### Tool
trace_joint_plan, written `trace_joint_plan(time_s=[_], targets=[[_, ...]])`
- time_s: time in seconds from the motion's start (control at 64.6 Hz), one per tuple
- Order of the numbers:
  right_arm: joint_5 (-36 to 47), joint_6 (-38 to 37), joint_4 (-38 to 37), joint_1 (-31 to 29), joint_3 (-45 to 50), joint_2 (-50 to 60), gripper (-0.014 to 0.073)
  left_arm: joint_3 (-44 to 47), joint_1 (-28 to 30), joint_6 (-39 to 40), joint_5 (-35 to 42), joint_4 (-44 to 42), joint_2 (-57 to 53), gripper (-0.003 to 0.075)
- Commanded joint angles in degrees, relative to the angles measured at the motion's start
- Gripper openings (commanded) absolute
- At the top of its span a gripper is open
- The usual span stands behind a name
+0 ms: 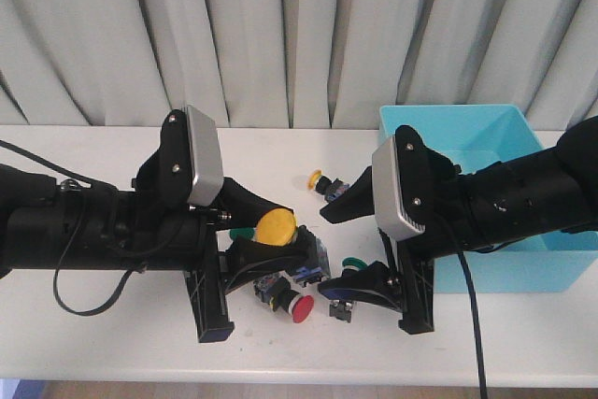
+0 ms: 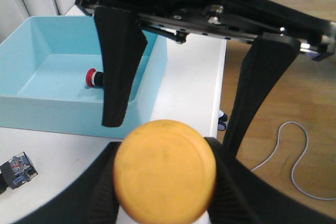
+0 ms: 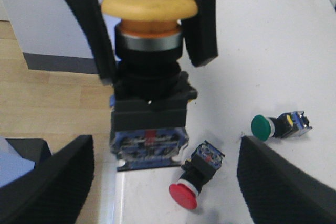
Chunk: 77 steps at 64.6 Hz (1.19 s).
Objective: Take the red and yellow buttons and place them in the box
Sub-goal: 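Grasp the yellow button's body with the right gripper from the left gripper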
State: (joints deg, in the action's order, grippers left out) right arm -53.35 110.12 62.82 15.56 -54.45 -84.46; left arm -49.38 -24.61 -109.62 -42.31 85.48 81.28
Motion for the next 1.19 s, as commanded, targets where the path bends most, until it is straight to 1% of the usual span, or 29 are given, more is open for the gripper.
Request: trace_joint_plan(time_s=[0.0, 0.124, 0.217, 0.263, 0.372, 0.496, 0.728, 1.007, 1.084, 1.177], targets=[[-0.55, 2.47, 5.11, 0.08, -1.68, 0.88, 0.0541, -1.55, 0.12, -0.01, -2.08, 3.77, -1.59, 0.0167], [-1.63, 3.40, 5.51, 0.41, -1.68, 0.02, 0.0541, -1.55, 0.12, -0.01, -2.25, 3.77, -1.59, 0.0167], [-1.33, 3.73, 5.43, 2.16, -1.68, -0.17, 0.0540, -1.55, 0.12, -0.01, -2.25, 3.77, -1.59, 0.0167], [0.10, 3.72, 5.26, 3.10, -1.68, -0.17, 0.0536, -1.55, 0.12, -0.01, -2.24, 3.83, -1.59, 0.0167], [3.06, 3.67, 4.76, 4.70, -1.68, -0.36, 0.0515, -1.55, 0.12, -0.01, -2.24, 3.83, -1.59, 0.0167], [3.09, 3.45, 4.62, 4.70, -1.68, -0.43, 0.0483, -1.55, 0.12, -0.01, -2.24, 3.83, -1.59, 0.0167], [3.09, 3.10, 4.02, 4.70, -1.68, -0.43, 0.0387, -1.55, 0.12, -0.01, -2.24, 3.83, -1.59, 0.0167], [3.09, 2.86, 4.02, 4.70, -1.68, -0.43, 0.0199, -1.55, 0.12, -0.01, -2.24, 3.83, -1.59, 0.0167], [3.09, 2.86, 4.02, 4.70, -1.68, -0.43, 0.0176, -1.55, 0.12, -0.01, -2.18, 3.83, -1.59, 0.0167], [3.09, 2.86, 4.02, 4.70, -1.68, -0.43, 0.0175, -1.55, 0.12, -0.01, -2.24, 3.76, -1.59, 0.0185]])
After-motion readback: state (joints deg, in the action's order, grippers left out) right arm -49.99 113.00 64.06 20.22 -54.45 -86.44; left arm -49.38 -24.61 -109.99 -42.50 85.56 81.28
